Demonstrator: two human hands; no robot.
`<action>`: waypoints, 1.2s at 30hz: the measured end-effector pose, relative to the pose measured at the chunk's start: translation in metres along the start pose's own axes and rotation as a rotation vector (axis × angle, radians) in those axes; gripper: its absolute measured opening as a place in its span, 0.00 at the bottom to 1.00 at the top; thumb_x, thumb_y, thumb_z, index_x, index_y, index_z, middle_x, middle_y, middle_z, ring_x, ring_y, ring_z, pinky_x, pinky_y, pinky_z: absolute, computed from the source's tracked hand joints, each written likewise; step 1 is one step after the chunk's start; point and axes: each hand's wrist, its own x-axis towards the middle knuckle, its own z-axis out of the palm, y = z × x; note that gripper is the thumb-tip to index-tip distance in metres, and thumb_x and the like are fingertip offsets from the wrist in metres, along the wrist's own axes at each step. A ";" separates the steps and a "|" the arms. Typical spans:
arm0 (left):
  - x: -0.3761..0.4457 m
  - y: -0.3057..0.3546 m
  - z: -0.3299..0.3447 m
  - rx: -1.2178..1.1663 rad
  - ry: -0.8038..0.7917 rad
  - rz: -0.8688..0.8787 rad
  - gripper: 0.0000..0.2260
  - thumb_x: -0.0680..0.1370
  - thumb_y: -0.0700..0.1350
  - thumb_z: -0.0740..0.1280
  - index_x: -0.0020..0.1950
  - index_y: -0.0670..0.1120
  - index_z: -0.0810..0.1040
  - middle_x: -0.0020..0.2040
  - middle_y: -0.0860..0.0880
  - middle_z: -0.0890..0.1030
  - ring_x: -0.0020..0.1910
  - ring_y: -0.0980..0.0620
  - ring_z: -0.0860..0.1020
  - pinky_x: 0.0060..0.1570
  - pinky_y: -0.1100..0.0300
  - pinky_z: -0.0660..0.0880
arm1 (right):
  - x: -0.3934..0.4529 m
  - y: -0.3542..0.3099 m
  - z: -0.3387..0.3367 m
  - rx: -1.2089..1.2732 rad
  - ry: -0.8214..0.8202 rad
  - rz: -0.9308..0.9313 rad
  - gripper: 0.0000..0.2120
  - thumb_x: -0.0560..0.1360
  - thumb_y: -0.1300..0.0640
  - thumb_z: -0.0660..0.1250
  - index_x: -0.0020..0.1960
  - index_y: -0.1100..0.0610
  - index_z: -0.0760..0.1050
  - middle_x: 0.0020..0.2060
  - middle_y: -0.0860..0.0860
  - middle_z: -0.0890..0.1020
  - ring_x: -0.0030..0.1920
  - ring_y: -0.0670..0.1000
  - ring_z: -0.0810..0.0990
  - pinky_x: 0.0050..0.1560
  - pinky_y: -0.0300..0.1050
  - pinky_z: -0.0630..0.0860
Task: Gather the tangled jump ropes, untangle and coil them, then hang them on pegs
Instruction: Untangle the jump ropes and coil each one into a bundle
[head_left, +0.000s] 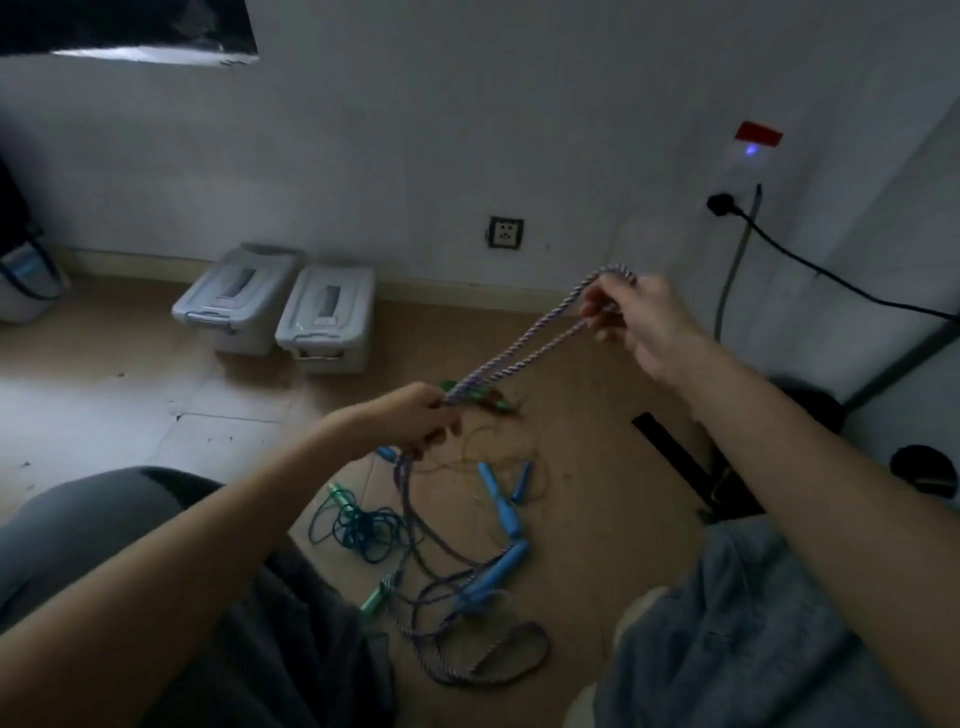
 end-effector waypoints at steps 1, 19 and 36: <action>0.001 0.002 -0.006 -0.010 0.078 0.013 0.13 0.81 0.45 0.57 0.38 0.45 0.73 0.30 0.50 0.70 0.19 0.59 0.67 0.20 0.68 0.65 | 0.000 0.008 -0.004 -0.235 -0.062 0.097 0.08 0.80 0.57 0.58 0.48 0.61 0.72 0.42 0.56 0.78 0.26 0.45 0.78 0.23 0.34 0.70; 0.006 0.013 -0.002 0.392 -0.046 0.189 0.13 0.80 0.48 0.58 0.35 0.51 0.70 0.31 0.52 0.72 0.25 0.58 0.70 0.27 0.67 0.68 | 0.001 0.059 0.001 -0.919 -0.551 -0.024 0.40 0.69 0.62 0.73 0.74 0.50 0.55 0.65 0.46 0.66 0.40 0.46 0.76 0.31 0.33 0.73; -0.004 0.074 -0.005 0.295 -0.125 0.362 0.08 0.78 0.46 0.63 0.40 0.47 0.77 0.29 0.55 0.74 0.23 0.64 0.70 0.25 0.75 0.66 | -0.020 0.035 0.001 -0.710 -0.827 -0.084 0.24 0.70 0.59 0.71 0.64 0.54 0.69 0.53 0.45 0.79 0.37 0.44 0.81 0.31 0.33 0.74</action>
